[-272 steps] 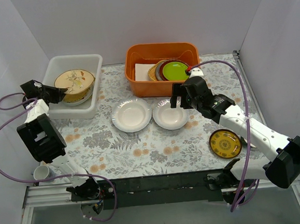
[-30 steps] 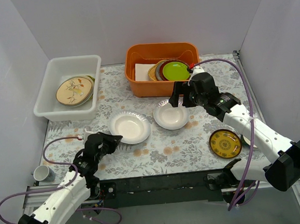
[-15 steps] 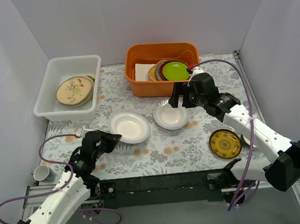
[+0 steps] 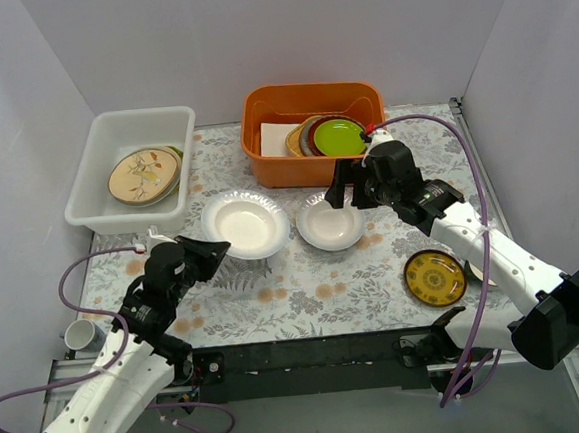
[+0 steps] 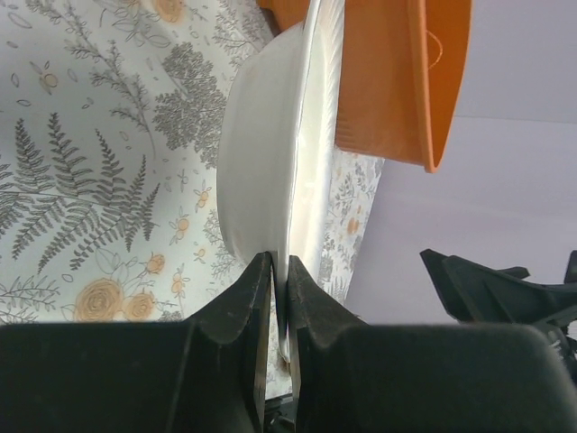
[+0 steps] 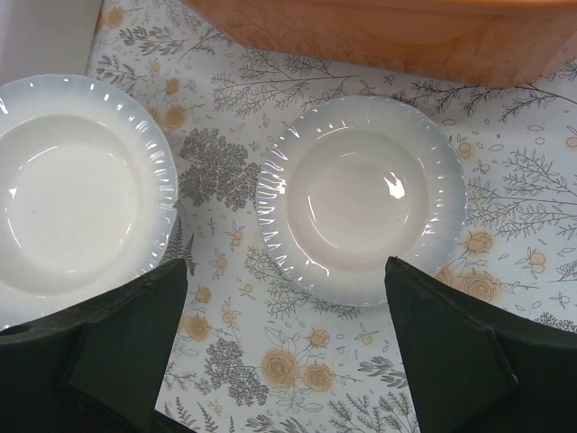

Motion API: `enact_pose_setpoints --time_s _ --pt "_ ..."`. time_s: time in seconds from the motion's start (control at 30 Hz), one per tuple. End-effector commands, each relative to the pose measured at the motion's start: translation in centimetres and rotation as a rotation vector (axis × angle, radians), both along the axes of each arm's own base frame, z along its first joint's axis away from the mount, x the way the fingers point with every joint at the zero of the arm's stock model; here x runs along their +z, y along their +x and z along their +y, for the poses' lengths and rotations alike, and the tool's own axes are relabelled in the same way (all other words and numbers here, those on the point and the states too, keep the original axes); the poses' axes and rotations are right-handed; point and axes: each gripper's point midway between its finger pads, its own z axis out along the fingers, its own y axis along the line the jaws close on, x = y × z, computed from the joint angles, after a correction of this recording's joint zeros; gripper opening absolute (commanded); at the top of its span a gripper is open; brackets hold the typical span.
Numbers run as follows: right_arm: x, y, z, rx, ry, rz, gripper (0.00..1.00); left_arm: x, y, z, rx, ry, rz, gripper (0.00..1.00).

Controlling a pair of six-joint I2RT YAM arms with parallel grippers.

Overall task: Place the plates into the plastic bin on the countertop
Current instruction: Place the plate in the plastic bin.

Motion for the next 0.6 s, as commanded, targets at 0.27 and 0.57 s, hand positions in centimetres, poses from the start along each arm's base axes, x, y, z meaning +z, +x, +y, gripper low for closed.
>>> enact_pose_setpoints --time_s 0.27,0.57 --pt "0.9 0.6 0.2 -0.010 0.028 -0.032 0.97 11.4 2.9 -0.4 0.081 -0.159 -0.193 0.00" --pt "0.8 0.6 0.1 -0.012 0.025 -0.033 0.98 14.3 5.4 -1.4 0.060 -0.092 -0.247 0.00"
